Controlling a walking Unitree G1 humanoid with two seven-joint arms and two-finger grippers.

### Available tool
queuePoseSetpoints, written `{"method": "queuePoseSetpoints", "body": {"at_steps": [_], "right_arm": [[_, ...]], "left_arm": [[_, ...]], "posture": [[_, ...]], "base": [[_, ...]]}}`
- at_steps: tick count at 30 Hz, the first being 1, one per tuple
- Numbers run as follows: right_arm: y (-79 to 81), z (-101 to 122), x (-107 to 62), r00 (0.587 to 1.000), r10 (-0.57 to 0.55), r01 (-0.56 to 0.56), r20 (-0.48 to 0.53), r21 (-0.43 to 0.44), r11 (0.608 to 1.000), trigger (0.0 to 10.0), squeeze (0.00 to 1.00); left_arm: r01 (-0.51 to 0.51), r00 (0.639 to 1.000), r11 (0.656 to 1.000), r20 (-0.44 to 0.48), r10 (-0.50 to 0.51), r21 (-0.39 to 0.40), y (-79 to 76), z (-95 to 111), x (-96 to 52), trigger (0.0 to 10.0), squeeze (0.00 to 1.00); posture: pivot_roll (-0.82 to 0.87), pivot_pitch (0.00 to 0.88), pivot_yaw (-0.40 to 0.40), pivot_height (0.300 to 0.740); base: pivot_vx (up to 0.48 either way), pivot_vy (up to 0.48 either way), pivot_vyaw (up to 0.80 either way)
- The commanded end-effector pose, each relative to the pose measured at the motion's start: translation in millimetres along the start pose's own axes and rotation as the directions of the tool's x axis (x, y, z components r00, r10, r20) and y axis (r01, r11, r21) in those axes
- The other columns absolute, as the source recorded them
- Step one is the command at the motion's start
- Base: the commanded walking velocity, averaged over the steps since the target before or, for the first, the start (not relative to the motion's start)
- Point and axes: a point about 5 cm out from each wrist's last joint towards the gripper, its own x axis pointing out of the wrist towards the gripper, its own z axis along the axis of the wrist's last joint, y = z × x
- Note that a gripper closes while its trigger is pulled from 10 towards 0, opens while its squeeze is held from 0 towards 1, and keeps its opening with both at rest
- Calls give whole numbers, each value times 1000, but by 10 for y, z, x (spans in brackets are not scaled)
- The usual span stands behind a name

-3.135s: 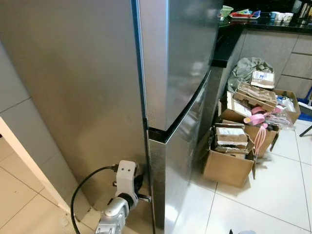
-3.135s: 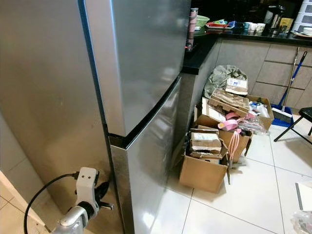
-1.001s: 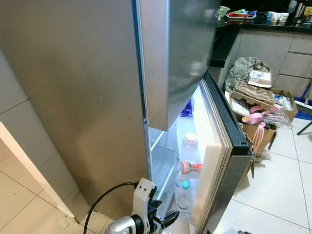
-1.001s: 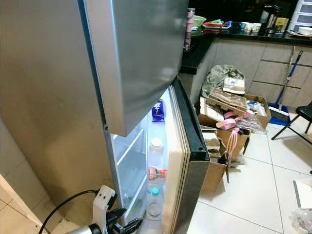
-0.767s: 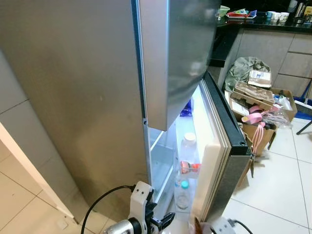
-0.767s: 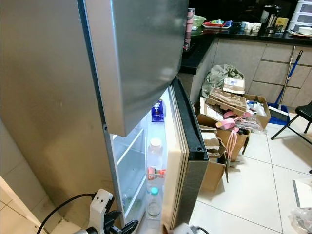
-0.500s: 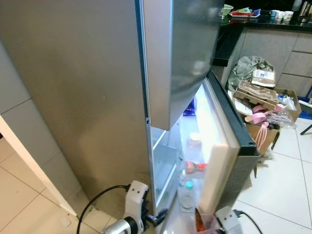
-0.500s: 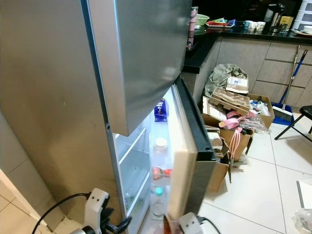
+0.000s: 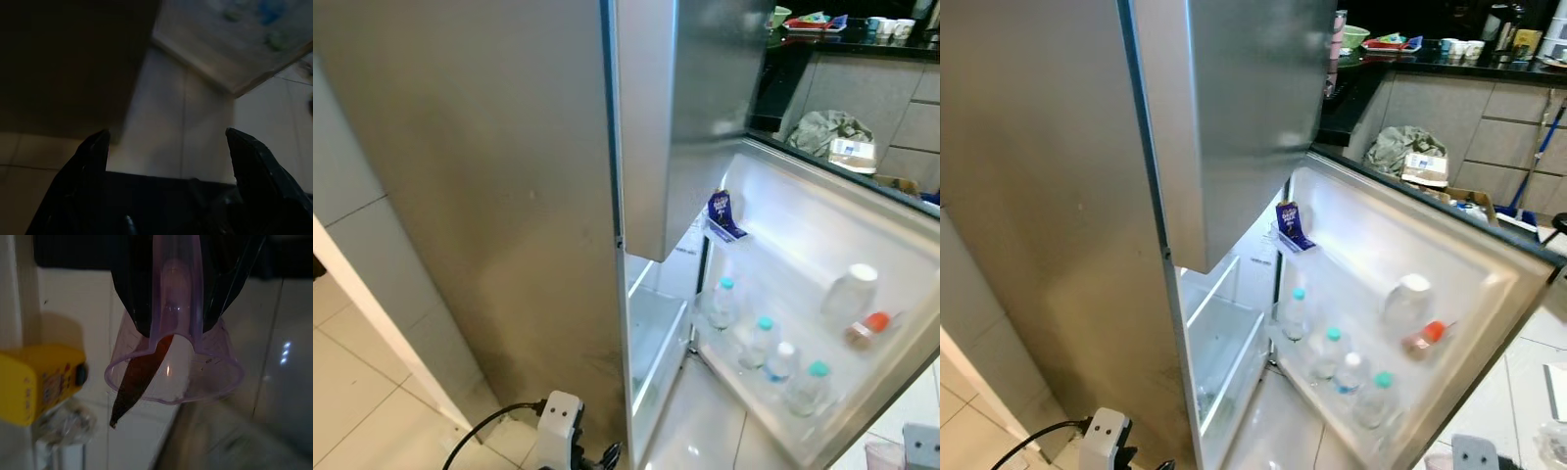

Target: Restocking fridge

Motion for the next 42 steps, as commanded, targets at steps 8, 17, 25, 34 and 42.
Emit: {"method": "queuePoseSetpoints", "body": {"at_steps": [8, 17, 25, 34, 42], "right_arm": [[656, 104, -76, 962, 249, -249, 113, -18, 968, 10000, 0], [989, 190, -144, 875, 464, -462, 142, -44, 886, 10000, 0], [1092, 97, -195, 836, 543, -530, 74, -145, 836, 10000, 0], [1076, 13, -216, 829, 557, -545, 37, -168, 822, 10000, 0], [1015, -22, -199, 838, 545, -534, 8, -189, 824, 10000, 0]], "left_arm": [[-400, 903, 910, -120, 412, 110, 470, -240, -179, 10000, 0], [-450, 887, 892, -95, 452, 41, 518, -208, -182, 10000, 0], [-460, 870, 884, -156, 467, 83, 448, -340, -156, 10000, 0], [-467, 867, 881, -156, 473, 77, 428, -358, -158, 10000, 0], [-473, 861, 875, -155, 484, 103, 432, -349, -138, 10000, 0]], "posture": [[-16, 112, 39, 740], [-9, 116, 32, 740], [-4, 122, 24, 740], [-1, 128, 22, 740], [0, 130, 23, 740]], "base": [[0, 0, 0], [0, 0, 0], [0, 0, 100], [0, 0, 800], [0, 0, 800]]}}
